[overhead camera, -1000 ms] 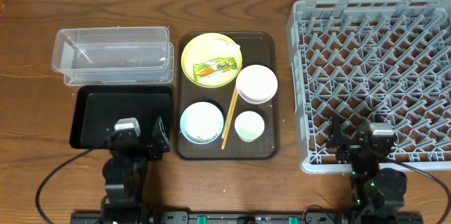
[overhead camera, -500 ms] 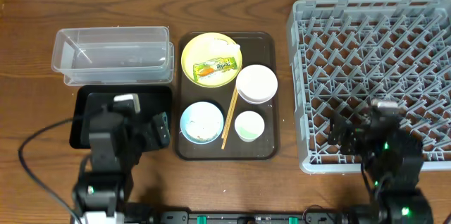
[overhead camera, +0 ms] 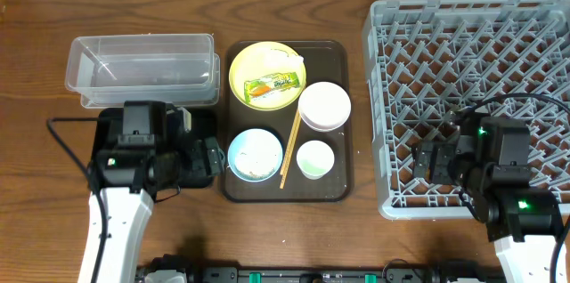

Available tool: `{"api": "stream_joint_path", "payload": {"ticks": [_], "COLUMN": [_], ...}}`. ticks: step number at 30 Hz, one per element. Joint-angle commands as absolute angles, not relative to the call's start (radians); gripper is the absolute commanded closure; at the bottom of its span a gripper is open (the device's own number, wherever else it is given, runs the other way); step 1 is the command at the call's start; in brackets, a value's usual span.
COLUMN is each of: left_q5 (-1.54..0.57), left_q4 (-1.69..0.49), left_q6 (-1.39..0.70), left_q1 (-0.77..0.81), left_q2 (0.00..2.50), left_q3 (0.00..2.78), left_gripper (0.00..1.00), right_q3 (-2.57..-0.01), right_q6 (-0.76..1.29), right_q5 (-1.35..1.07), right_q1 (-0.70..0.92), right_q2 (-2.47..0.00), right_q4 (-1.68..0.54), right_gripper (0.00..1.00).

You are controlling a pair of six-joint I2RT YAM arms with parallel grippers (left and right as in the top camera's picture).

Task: Sort waste into correct bins and load items into the dishwasher rack
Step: 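Move the left gripper over the yellow plate toward the wrapper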

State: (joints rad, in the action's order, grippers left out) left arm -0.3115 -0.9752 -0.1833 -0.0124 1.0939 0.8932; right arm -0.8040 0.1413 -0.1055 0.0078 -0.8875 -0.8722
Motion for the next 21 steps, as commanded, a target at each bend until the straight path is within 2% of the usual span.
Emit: {"api": "stream_joint_path", "payload": {"ticks": [1,11,16,21], "left_q5": [-0.326,-0.316,-0.203,-0.166], "left_q4": [-0.971,-0.898,-0.846,-0.659], "left_q6": [-0.189,-0.077,0.054,0.162], "left_q1": [-0.017,0.003,0.078,0.165], "left_q2": [1.135,1.214,1.33,1.446], "left_q3": [0.908,1.081,1.216,1.253], "left_gripper": [0.06,0.06,0.06,0.06], "right_q3": [-0.829,-0.829,-0.829,-0.829], "right_q6": [0.138,0.138,0.138,0.138], "right_q5": [-0.115,-0.114,-0.114,-0.113], "right_q1": [-0.003,-0.003,-0.003,-0.003], "right_q2": [-0.888,-0.889,-0.889,-0.889], "right_q4": [-0.876,-0.875,-0.876,-0.879], "right_gripper": [0.01,0.01,0.01,0.01]}}
